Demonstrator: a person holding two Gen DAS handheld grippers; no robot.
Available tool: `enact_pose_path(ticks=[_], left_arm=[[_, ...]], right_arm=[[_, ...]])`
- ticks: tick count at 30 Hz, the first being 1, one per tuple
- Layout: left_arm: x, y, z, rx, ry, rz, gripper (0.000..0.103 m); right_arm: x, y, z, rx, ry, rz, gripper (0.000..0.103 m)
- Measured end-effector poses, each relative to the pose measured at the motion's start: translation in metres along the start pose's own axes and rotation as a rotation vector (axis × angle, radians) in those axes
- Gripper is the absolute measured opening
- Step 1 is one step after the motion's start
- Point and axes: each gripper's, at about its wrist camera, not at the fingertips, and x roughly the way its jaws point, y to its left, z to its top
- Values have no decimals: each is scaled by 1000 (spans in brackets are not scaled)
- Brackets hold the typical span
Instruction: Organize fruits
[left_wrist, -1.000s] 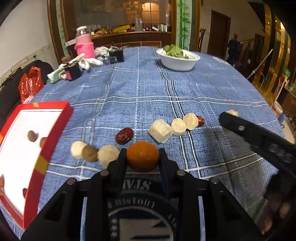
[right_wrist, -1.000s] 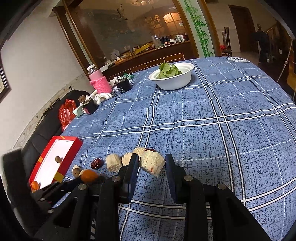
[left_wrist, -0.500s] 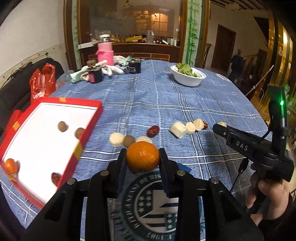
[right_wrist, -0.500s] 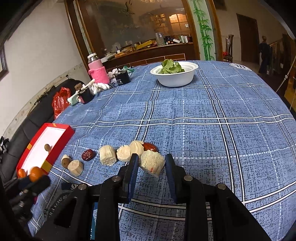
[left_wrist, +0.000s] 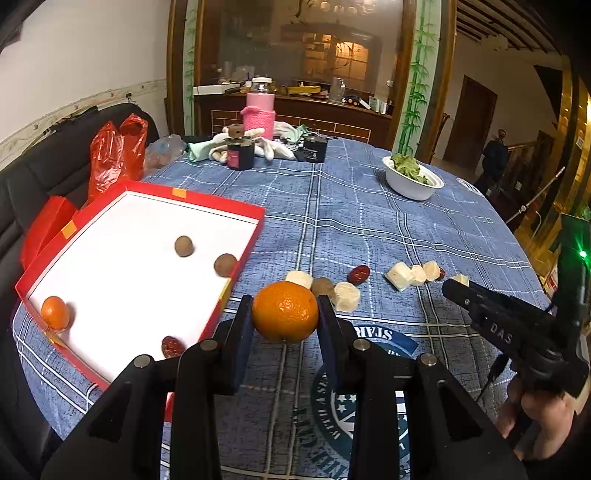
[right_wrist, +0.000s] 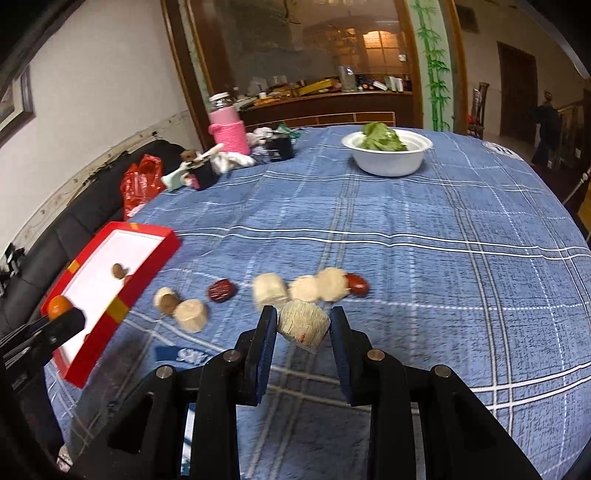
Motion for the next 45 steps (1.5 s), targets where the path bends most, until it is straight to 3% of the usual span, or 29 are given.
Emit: enact_pose_path(ticks=[16,27,45], left_arm=[[-16,56,10,-112,-52,67,31],[-7,111,9,-206,-34,205,31],[7,145,9,-240,9,308,31]], right_arm=[[-18,74,8,-106,-41,110,30],[-11,108,10,-150,-40,168,30],[16,198,21,-281,-9,285,29]])
